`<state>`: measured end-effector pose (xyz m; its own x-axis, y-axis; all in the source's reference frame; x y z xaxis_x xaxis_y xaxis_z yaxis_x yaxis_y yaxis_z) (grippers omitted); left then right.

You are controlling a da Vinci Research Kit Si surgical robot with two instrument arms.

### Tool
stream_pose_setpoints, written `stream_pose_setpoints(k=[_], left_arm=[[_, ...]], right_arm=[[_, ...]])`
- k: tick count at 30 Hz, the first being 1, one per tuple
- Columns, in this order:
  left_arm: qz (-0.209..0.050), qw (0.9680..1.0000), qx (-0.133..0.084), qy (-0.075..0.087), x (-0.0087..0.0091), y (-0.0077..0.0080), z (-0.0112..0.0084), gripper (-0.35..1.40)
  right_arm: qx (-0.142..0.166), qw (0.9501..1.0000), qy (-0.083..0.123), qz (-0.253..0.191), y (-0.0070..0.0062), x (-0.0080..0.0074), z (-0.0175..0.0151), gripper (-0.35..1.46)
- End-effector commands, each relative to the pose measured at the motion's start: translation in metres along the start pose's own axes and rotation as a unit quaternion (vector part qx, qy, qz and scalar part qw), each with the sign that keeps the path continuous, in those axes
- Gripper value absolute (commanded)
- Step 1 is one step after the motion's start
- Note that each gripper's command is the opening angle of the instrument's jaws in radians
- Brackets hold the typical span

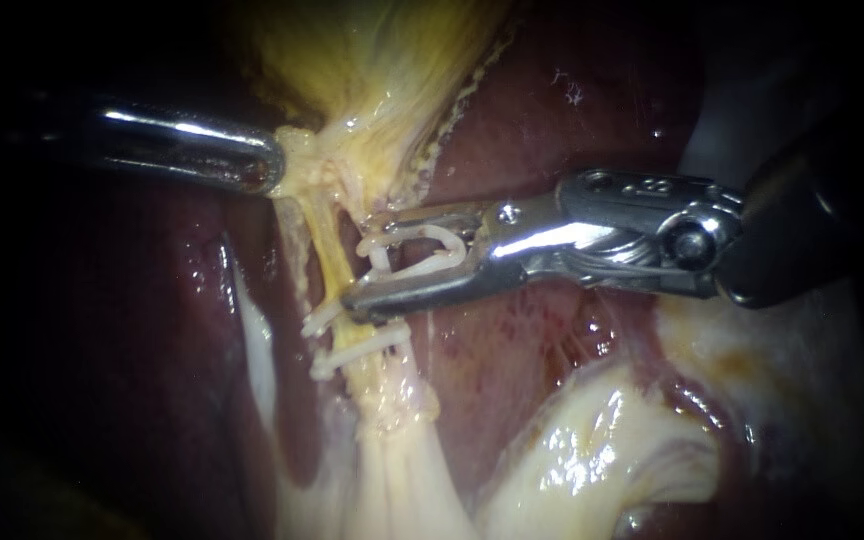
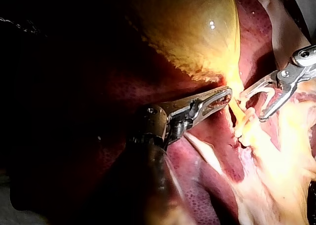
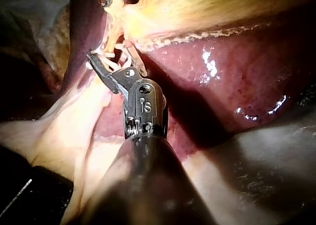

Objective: Clipping third clip left tube

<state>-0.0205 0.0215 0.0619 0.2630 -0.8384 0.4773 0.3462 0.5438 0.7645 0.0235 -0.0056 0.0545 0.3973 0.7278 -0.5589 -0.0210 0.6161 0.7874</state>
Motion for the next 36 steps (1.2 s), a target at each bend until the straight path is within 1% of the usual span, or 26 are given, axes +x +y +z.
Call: stream_pose_setpoints(k=[1,5,11,17,20,23,26,28,32,36], left_arm=[[0.000,1.0000,0.000,0.000,0.0000,0.0000,0.0001,-0.35],[0.000,1.0000,0.000,0.000,0.0001,0.0000,0.0001,-0.35],[0.000,1.0000,0.000,0.000,0.0001,0.0000,0.0001,-0.35],[0.000,1.0000,0.000,0.000,0.0002,0.0000,0.0002,-0.35],[0.000,1.0000,0.001,0.000,0.0002,0.0000,0.0003,-0.35],[0.001,1.0000,0.000,0.000,0.0003,0.0000,0.0004,-0.35],[0.001,1.0000,0.000,0.000,0.0003,0.0000,0.0004,-0.35],[0.001,1.0000,0.000,0.000,0.0003,0.0000,0.0005,-0.35],[0.001,1.0000,0.000,0.000,0.0002,0.0000,0.0005,-0.35],[0.001,1.0000,0.000,0.000,0.0003,0.0001,0.0006,-0.35]], right_arm=[[0.002,1.0000,-0.001,0.001,0.0001,-0.0001,0.0002,0.48],[0.003,1.0000,-0.002,-0.001,0.0005,-0.0005,0.0004,0.48],[0.003,1.0000,-0.002,0.002,0.0008,-0.0004,0.0006,0.48],[0.001,0.9999,-0.001,0.014,0.0019,-0.0005,0.0012,0.48],[0.006,0.9997,0.005,0.022,0.0023,-0.0003,0.0016,0.48],[0.016,0.9992,0.012,0.035,0.0024,-0.0001,0.0021,0.48],[0.032,0.9984,0.017,0.044,0.0024,0.0002,0.0026,0.47],[0.043,0.9974,0.025,0.053,0.0023,0.0003,0.0029,0.47],[0.075,0.9939,0.044,0.068,0.0019,0.0007,0.0036,0.46],[0.103,0.9887,0.068,0.086,0.0016,0.0010,0.0041,0.45]])
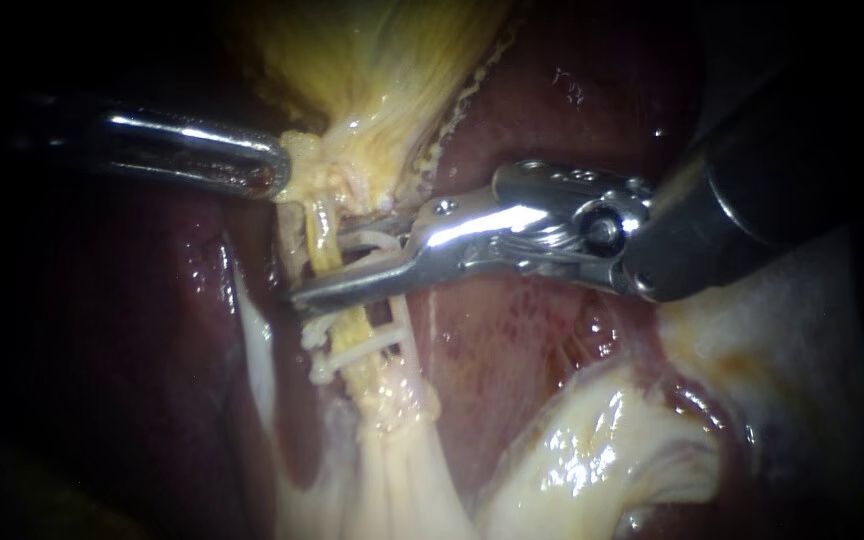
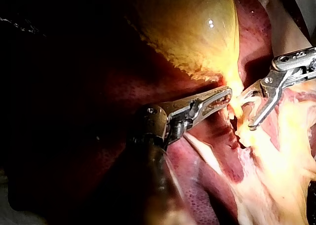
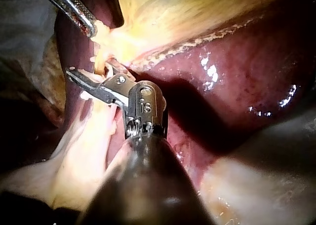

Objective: Clipping third clip left tube

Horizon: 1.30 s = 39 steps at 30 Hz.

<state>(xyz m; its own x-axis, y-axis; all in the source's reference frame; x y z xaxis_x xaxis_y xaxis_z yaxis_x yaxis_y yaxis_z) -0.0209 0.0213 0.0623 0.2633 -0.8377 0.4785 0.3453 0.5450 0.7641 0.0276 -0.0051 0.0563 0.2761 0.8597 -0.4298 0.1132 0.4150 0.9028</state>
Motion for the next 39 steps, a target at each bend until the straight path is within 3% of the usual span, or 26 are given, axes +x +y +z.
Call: stream_pose_setpoints(k=[1,6,12,22,31,39], left_arm=[[0.000,1.0000,0.000,0.000,0.0000,0.0000,0.0000,-0.35],[0.000,1.0000,0.000,0.000,0.0000,0.0001,0.0000,-0.35],[0.000,1.0000,0.000,0.000,0.0001,0.0001,0.0001,-0.35],[0.000,1.0000,0.000,0.000,0.0001,0.0002,0.0001,-0.35],[0.001,1.0000,0.000,-0.001,0.0002,0.0004,0.0001,-0.35],[0.001,1.0000,0.001,-0.001,0.0002,0.0004,0.0001,-0.35]], right_arm=[[0.009,0.9999,0.009,0.003,-0.0001,0.0001,0.0001,0.45],[0.037,0.9984,0.041,0.015,-0.0005,0.0010,0.0005,0.45],[0.052,0.9964,0.064,0.021,-0.0011,0.0027,0.0010,0.44],[0.052,0.9957,0.070,0.031,-0.0015,0.0040,0.0004,0.26],[0.049,0.9952,0.072,0.046,-0.0013,0.0037,-0.0002,-0.35],[0.041,0.9956,0.071,0.046,-0.0013,0.0035,-0.0003,-0.35]])
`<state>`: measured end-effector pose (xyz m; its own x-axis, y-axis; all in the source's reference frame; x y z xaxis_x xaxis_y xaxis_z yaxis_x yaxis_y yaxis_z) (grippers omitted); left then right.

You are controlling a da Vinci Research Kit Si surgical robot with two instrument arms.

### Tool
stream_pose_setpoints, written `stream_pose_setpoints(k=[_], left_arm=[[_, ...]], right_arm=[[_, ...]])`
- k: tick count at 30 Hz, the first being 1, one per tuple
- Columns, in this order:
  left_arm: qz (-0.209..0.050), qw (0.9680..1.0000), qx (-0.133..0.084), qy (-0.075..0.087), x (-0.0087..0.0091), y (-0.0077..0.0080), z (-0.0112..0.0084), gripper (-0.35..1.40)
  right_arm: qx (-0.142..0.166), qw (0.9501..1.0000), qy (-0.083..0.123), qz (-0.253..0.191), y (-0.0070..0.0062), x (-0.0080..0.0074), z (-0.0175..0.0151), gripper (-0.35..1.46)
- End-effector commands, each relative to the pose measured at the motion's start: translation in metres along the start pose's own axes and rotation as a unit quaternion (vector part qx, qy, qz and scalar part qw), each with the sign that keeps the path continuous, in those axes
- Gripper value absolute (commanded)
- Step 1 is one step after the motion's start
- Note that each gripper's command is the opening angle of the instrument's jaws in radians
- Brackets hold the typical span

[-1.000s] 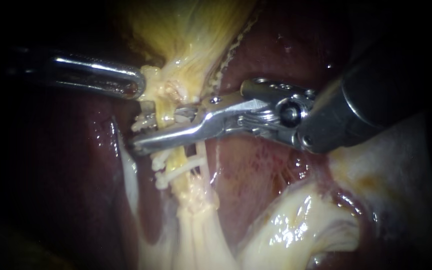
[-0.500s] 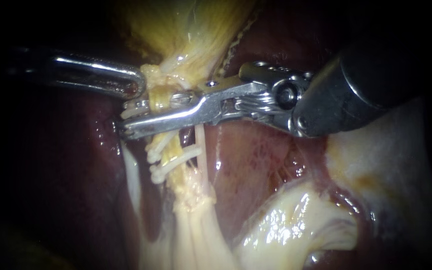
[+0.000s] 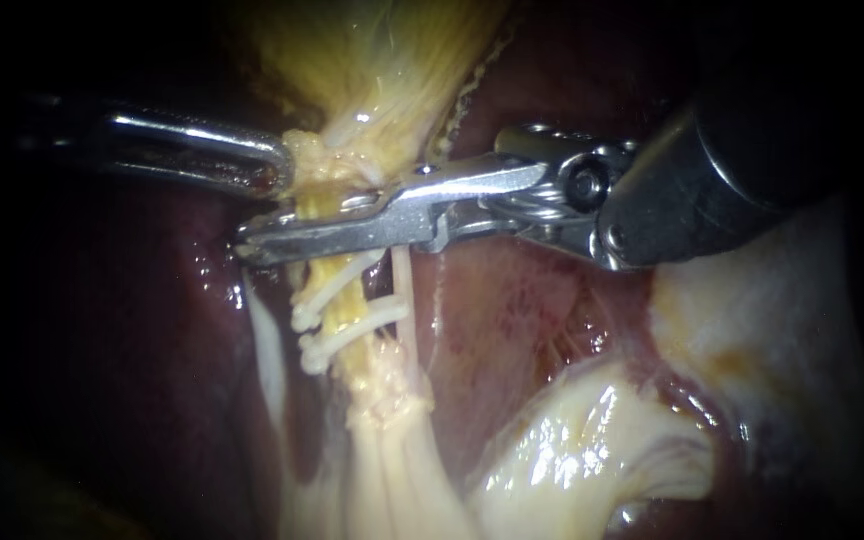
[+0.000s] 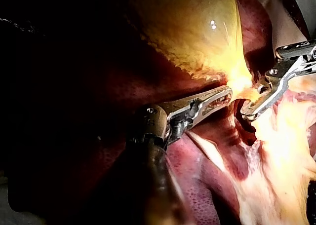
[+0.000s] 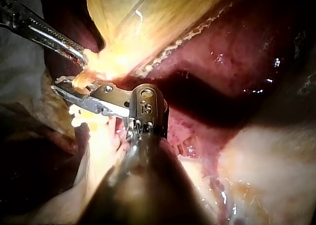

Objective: Clipping third clip left tube

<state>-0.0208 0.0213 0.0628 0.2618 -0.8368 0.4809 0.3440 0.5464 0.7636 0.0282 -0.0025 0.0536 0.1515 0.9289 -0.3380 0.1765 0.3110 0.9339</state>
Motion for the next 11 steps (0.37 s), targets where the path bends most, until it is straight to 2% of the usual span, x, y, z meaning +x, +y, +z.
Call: stream_pose_setpoints(k=[1,11], left_arm=[[0.000,1.0000,0.000,0.000,0.0000,0.0000,0.0000,-0.35],[0.000,1.0000,0.000,0.000,0.0000,0.0000,0.0000,-0.35]], right_arm=[[0.000,1.0000,-0.001,0.000,0.0000,-0.0001,0.0000,-0.35],[-0.001,1.0000,-0.001,-0.001,0.0002,-0.0002,0.0000,-0.35]])
